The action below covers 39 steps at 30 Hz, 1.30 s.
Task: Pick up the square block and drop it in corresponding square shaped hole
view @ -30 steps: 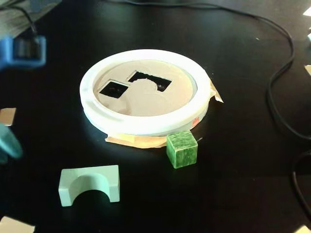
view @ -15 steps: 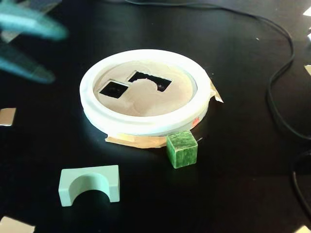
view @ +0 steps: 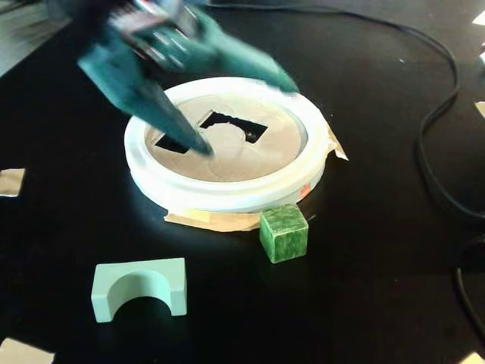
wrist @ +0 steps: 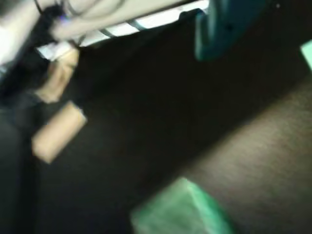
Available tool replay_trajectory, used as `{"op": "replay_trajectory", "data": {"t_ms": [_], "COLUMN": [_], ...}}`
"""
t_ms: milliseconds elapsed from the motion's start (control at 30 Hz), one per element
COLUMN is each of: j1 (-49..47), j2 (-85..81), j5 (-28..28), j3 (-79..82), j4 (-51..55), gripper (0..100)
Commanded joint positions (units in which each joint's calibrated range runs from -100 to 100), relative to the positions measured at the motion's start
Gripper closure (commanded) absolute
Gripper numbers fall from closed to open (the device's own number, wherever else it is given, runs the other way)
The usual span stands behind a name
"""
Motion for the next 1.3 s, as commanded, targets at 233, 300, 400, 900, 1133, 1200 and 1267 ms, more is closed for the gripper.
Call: {"op": "replay_trajectory", "data": {"t_ms": [233, 300, 400, 900, 1133, 1200, 1267], "j1": [-3.2, -2.4, -3.1, -1.8, -1.7, -1.7, -1.8], "j2": [26.7, 31.5, 36.6, 43.3, 43.3, 43.3, 43.3], "j5": [4.3, 4.5, 5.8, 6.1, 6.1, 6.1, 6.1], "j3": [-37.2, -42.0, -46.7, -48.0, -48.0, -48.0, -48.0], "j4": [16.4, 18.6, 20.1, 20.0, 19.7, 19.6, 19.7], "gripper": [7, 8, 8, 8, 39, 44, 49]}}
